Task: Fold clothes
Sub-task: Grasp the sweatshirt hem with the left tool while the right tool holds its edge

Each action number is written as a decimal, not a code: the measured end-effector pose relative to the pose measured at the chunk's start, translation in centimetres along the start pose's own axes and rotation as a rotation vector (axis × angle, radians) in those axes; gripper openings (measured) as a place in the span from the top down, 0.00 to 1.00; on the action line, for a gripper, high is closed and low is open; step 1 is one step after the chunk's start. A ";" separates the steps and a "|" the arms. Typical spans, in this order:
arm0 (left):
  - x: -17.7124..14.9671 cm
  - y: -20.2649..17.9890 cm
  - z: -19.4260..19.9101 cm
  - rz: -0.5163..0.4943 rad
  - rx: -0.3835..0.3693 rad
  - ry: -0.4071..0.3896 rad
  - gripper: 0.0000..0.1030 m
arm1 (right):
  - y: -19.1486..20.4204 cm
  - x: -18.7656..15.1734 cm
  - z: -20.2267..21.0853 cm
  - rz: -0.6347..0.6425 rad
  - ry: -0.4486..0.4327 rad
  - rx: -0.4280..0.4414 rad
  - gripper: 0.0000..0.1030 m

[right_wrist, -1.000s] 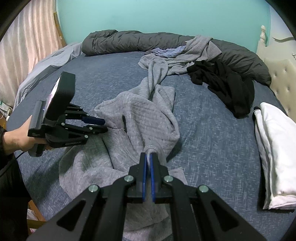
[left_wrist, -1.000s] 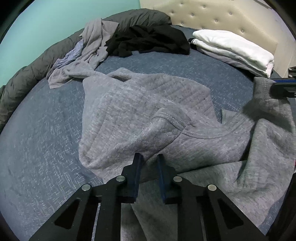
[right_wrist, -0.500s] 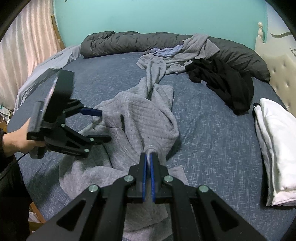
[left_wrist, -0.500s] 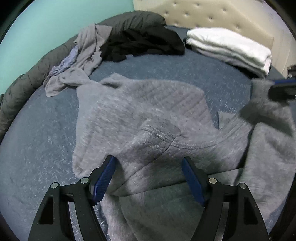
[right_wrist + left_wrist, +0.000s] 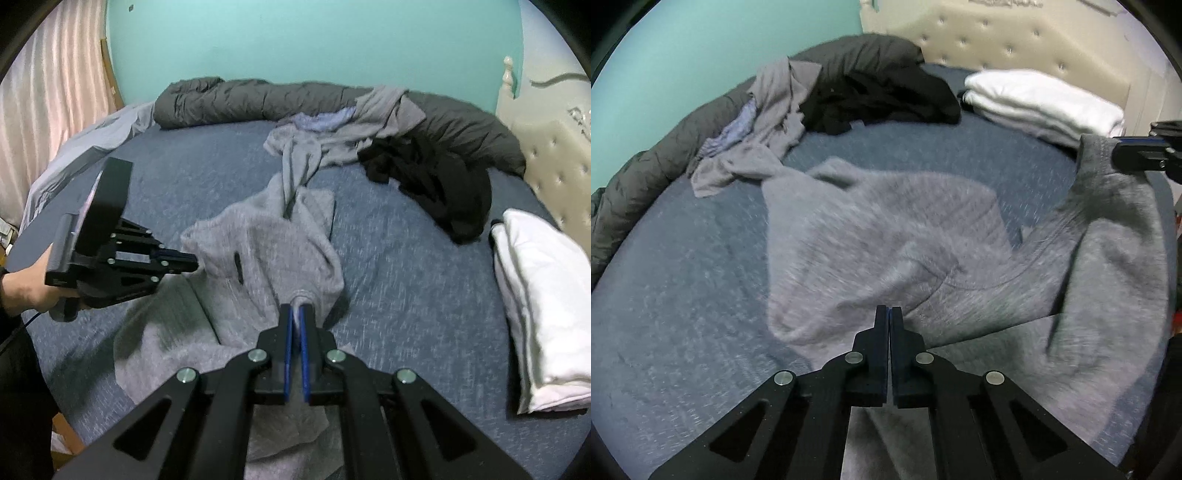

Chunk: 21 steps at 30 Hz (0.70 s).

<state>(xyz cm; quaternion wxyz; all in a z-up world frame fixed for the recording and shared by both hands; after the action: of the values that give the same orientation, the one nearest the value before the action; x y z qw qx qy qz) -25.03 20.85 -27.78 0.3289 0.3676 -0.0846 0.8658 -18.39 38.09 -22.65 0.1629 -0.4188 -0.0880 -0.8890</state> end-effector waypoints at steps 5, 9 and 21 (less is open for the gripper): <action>0.5 0.4 1.5 0.039 -0.018 0.011 0.99 | 1.3 2.2 2.5 0.032 -0.057 0.014 0.97; -0.2 -0.1 0.2 0.038 0.003 0.038 0.48 | 1.9 2.1 3.0 0.064 -0.033 0.010 0.97; -0.3 -0.4 -4.9 -0.034 0.011 0.090 0.39 | 0.0 -0.9 1.7 0.027 0.001 0.021 0.97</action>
<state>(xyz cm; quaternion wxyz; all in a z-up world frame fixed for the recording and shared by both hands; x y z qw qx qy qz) -27.54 22.89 -31.55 0.3448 0.3314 -0.0587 0.8763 -16.63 38.75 -22.24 0.1792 -0.4179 -0.0917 -0.8859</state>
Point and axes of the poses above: each gripper's, at about its wrist camera, not at the fingertips, and z roughly against the way its jaws point, y to its left, x to its top, the point moved 5 cm from there along -z, roughly the way its jaws point, and after that the axes turned 7 degrees about -y, right-handed, at the moved point
